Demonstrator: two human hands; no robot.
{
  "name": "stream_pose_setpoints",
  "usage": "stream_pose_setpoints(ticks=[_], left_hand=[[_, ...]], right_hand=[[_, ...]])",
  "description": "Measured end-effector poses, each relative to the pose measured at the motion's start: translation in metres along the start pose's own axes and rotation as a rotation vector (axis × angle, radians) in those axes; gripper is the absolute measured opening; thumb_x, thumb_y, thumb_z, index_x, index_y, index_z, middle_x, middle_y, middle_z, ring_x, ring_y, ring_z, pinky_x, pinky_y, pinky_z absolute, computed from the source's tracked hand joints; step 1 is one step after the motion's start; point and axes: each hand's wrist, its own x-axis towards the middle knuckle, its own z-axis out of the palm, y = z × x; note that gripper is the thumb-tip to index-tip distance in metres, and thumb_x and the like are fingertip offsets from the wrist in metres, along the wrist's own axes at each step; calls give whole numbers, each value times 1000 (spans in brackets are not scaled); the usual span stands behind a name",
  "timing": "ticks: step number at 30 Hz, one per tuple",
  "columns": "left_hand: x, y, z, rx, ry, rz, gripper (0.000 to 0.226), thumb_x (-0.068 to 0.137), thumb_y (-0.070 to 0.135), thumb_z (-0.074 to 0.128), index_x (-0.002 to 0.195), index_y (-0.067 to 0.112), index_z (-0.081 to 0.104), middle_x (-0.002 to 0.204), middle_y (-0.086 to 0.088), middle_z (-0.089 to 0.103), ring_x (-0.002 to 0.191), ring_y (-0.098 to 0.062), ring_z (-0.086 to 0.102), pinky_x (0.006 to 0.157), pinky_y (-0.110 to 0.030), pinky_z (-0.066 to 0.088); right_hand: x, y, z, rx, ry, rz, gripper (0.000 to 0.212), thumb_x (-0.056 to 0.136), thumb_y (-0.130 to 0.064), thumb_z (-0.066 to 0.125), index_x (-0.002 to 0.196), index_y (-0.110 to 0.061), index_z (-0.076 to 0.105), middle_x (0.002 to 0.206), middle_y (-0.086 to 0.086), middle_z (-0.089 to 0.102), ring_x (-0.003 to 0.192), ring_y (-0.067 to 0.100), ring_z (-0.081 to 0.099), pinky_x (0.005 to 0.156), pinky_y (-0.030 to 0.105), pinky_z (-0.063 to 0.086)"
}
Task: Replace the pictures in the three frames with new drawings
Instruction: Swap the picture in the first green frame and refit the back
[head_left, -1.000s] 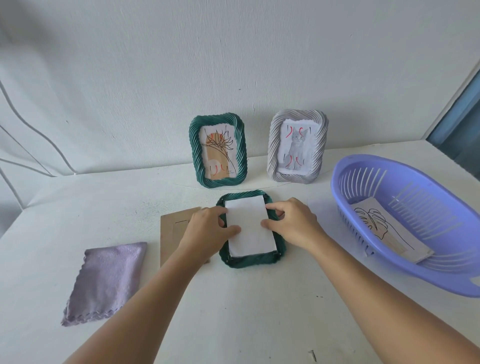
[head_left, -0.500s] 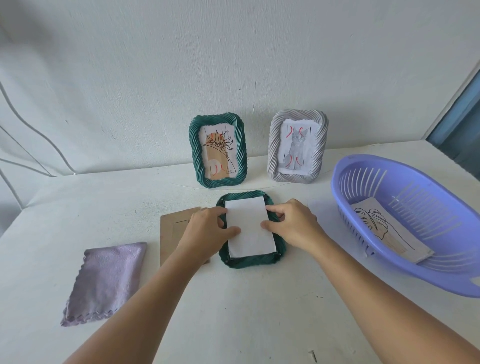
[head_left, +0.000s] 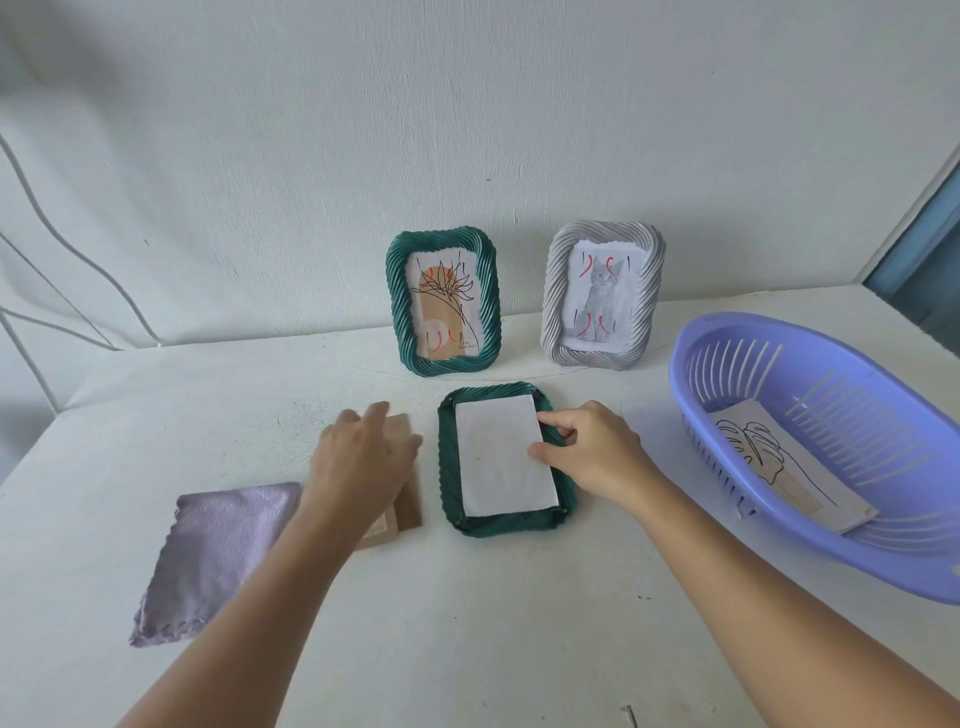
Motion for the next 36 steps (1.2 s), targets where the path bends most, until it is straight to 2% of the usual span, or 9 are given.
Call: stream_pose_setpoints(ticks=[5, 14, 19, 22, 24, 27, 30, 33, 36], left_hand=[[-7, -21, -5, 219, -77, -78, 54, 92, 67, 46, 123, 24, 54, 116, -8, 61, 108, -35, 59, 89, -44, 50], [-10, -15, -8, -122, -14, -121, 48, 91, 43, 60, 137, 29, 61, 126, -3, 69, 119, -27, 58, 90, -35, 43], [-6, -11, -22, -267, 47, -143, 50, 85, 47, 65, 134, 36, 65, 110, 0, 74, 108, -23, 62, 86, -34, 46], [-5, 5, -33, -335, 83, -103, 48, 85, 48, 66, 132, 39, 65, 104, 0, 73, 105, -22, 63, 84, -34, 47], [-7, 21, -37, -379, 106, -53, 44, 85, 46, 68, 129, 41, 66, 94, 4, 69, 100, -21, 62, 82, -32, 47], [-9, 46, -35, -431, 118, 25, 44, 85, 47, 69, 129, 45, 65, 92, 5, 66, 92, -17, 61, 78, -29, 44], [-7, 63, -25, -463, 103, 87, 46, 86, 49, 66, 132, 45, 62, 89, 6, 63, 85, -14, 58, 73, -27, 42], [-6, 73, -19, -501, 97, 128, 46, 88, 49, 65, 134, 40, 62, 87, 7, 59, 83, -13, 57, 73, -26, 43], [-6, 72, -13, -506, 97, 156, 45, 94, 49, 62, 138, 37, 59, 97, 3, 58, 88, -9, 59, 79, -27, 46]], right_hand=[[0, 0, 1, -6, 4, -5, 37, 83, -50, 71, 120, -48, 69, 87, -11, 51, 89, 10, 52, 90, 36, 44], [2, 2, 1, -19, -2, -2, 41, 83, -52, 70, 123, -48, 68, 80, -11, 45, 81, 9, 47, 83, 34, 41], [-2, -3, -2, -2, 5, 35, 44, 88, -56, 66, 130, -42, 65, 100, -9, 56, 100, 14, 55, 98, 40, 44], [-4, -9, -5, 20, 126, -44, 21, 91, -53, 64, 109, -44, 69, 85, -10, 54, 92, 14, 52, 90, 39, 48], [-6, -18, -8, 123, 159, -82, 36, 93, -50, 63, 129, -42, 64, 92, -12, 58, 89, 9, 55, 90, 31, 47], [-11, -37, -13, 338, 34, -127, 54, 97, -46, 62, 148, -43, 46, 97, -19, 65, 88, 0, 59, 85, 13, 42], [-16, -49, -11, 469, -72, -160, 58, 99, -47, 59, 150, -56, 32, 97, -21, 68, 94, 2, 66, 97, 23, 46], [-16, -48, -9, 536, -80, -177, 63, 101, -32, 60, 152, -54, 29, 102, -13, 72, 99, 14, 69, 103, 32, 49], [-18, -45, -12, 675, -58, -172, 66, 102, -17, 59, 154, -46, 32, 101, -10, 75, 94, 9, 68, 100, 22, 47]])
